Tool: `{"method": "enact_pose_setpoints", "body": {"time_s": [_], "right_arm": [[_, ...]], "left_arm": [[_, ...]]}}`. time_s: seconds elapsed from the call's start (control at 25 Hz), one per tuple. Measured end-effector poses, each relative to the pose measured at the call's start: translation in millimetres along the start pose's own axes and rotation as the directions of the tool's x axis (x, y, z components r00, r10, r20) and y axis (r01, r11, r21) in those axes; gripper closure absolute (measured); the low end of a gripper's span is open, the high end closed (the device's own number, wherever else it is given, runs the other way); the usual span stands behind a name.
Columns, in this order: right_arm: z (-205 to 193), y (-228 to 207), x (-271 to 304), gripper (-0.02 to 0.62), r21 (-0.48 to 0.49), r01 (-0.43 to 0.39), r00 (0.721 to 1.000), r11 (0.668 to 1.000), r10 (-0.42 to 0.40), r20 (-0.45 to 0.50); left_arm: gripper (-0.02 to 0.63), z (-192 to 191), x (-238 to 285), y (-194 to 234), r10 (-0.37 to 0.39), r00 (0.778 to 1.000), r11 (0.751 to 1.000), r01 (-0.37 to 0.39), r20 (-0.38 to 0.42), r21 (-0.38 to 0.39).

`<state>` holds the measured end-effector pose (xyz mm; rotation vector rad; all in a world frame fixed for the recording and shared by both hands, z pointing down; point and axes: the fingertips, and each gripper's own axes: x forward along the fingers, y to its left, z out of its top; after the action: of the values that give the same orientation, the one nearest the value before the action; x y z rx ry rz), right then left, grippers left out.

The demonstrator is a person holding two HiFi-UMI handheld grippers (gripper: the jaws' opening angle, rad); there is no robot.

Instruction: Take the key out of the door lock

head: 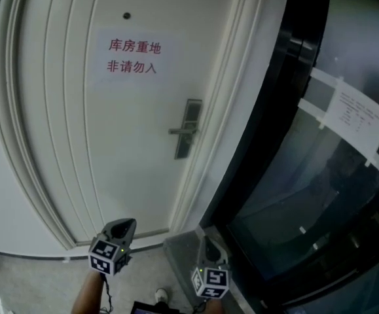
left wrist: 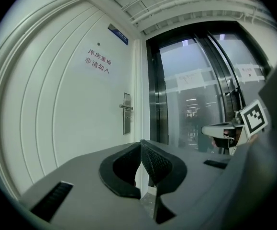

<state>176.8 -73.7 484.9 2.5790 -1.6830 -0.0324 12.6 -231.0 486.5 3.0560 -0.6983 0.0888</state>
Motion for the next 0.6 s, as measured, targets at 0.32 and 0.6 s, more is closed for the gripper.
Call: {"method": "enact_pose_setpoints", "body": {"time_s": [0.32,0.6], "right_arm": [[-7.3,-36.7,67.4,0.584,0.006,-0.03,0.999,1.0,0.03,-0.021],[-4.2,-56.2,122.9,0.584,0.007,-0.061,0.998,0.998,0.061,-0.027]], "left_arm": [[0.598,-0.1,68.4,13.1,0.027,1.0,1.0,-0.027,-0.012,-0.016],[0.598,8.8,120.6,24.8,0.041,0.999,0.999,-0.041,-0.016,-0.018]]}}
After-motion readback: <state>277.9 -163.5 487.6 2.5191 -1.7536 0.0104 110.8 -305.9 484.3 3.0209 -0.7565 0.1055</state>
